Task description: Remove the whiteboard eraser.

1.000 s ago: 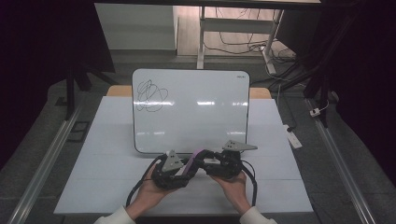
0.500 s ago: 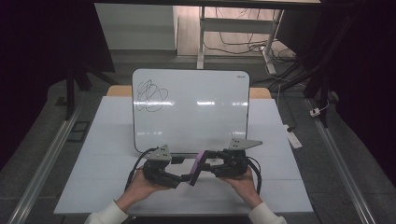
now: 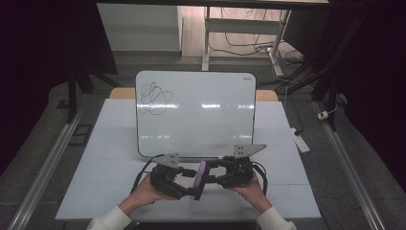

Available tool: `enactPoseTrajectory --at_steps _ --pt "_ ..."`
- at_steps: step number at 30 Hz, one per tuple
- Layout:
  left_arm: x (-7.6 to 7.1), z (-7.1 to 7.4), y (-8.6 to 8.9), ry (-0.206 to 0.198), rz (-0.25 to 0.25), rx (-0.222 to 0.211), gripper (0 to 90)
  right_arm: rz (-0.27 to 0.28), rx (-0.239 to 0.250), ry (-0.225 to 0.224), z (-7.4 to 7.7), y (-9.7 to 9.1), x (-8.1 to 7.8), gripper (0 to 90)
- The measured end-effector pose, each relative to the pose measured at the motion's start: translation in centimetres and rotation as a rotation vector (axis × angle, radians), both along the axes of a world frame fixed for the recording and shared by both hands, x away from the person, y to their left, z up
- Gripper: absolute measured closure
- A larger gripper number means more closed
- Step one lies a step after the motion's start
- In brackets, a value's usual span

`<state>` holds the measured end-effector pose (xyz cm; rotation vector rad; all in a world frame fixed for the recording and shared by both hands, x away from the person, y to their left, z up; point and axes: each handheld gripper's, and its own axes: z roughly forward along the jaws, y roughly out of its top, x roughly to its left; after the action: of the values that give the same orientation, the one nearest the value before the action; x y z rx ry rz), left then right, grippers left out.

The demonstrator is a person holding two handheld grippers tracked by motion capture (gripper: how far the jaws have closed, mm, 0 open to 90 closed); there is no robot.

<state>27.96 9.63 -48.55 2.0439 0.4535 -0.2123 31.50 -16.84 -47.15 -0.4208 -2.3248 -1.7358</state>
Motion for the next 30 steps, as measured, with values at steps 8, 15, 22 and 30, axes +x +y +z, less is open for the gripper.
enactPoseTrajectory --at_steps 8,15,22,30 --pt "0.1 -0.3 0.0 0.025 -0.022 -0.019 37.4 0.029 0.004 -0.003 0.0 0.1 -0.1 39.6" --pt "0.2 -0.4 0.0 0.036 -0.012 -0.017 39.3 0.028 -0.002 -0.008 -0.1 0.2 -0.2 39.3" --pt "0.1 -0.1 0.2 0.027 0.046 -0.003 39.9 -0.028 -0.004 -0.041 0.0 0.1 -0.4 33.8" --pt "0.0 0.4 0.9 -0.023 0.186 0.078 40.0 -0.164 0.013 -0.051 0.2 -1.3 -0.3 27.7"
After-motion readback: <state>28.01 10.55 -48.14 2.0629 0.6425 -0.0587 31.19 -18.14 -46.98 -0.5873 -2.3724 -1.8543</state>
